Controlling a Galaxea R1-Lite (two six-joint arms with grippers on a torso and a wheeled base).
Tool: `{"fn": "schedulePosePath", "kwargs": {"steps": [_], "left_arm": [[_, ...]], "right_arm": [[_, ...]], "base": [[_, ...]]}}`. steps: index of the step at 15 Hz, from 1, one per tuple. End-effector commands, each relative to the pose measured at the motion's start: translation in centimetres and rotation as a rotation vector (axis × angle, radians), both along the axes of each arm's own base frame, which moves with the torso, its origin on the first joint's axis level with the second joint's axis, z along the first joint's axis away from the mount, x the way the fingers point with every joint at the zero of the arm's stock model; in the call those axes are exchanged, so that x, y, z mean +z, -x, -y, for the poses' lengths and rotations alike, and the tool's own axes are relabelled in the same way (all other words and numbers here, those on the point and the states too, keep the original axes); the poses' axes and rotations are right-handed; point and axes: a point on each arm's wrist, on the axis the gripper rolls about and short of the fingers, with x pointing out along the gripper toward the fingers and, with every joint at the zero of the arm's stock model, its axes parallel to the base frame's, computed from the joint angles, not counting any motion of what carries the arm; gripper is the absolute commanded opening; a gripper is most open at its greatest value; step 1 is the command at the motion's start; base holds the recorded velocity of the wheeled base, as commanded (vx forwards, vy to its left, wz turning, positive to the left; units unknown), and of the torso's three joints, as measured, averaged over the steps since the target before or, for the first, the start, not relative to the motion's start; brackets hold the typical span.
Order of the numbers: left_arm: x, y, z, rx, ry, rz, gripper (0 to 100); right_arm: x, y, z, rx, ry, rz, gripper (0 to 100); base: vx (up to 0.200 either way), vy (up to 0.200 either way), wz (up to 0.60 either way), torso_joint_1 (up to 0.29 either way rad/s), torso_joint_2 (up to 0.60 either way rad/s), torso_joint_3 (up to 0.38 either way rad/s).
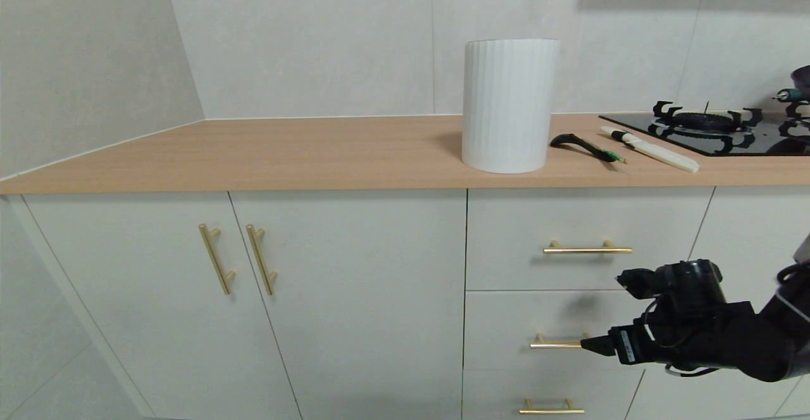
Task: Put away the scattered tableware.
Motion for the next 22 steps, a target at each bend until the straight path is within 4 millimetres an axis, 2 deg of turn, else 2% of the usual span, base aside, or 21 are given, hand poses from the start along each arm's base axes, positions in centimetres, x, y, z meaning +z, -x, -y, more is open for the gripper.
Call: {"fn": "schedulePosePath", "kwargs": {"steps": [1,5,9,15,22], "left_arm": [[0.0,0.0,0.0,0.000,0.000,0.000,100],[0.0,0.0,0.0,0.002,0.000,0.000,100],[0.0,0.0,0.0,0.000,0.000,0.000,100],[0.0,0.0,0.0,0.000,0.000,0.000,100],[0.0,0.0,0.0,0.002,0.000,0.000,100]], "right_arm": [[-4.5,-0.8,-0.1,-0.030,-0.002,-0.064,100],[-6.9,-2.2,-0.9,-0.079,0.078,0.010,100],[-6.8,-2.9,-1.8,-0.125,0.041,0.038,100],[-7.1,-4.0,-1.9,-0.186,0.063,0.096,100],[-8.0,-4.0,-2.7,-0.195,0.083,0.118,100]], "base": [[0.000,0.000,0.00,0.000,0.00,0.000],[0.000,0.000,0.00,0.000,0.00,0.000],[0.000,0.000,0.00,0.000,0.00,0.000],[0.000,0.000,0.00,0.000,0.00,0.000],[0.000,0.000,0.00,0.000,0.00,0.000]]}}
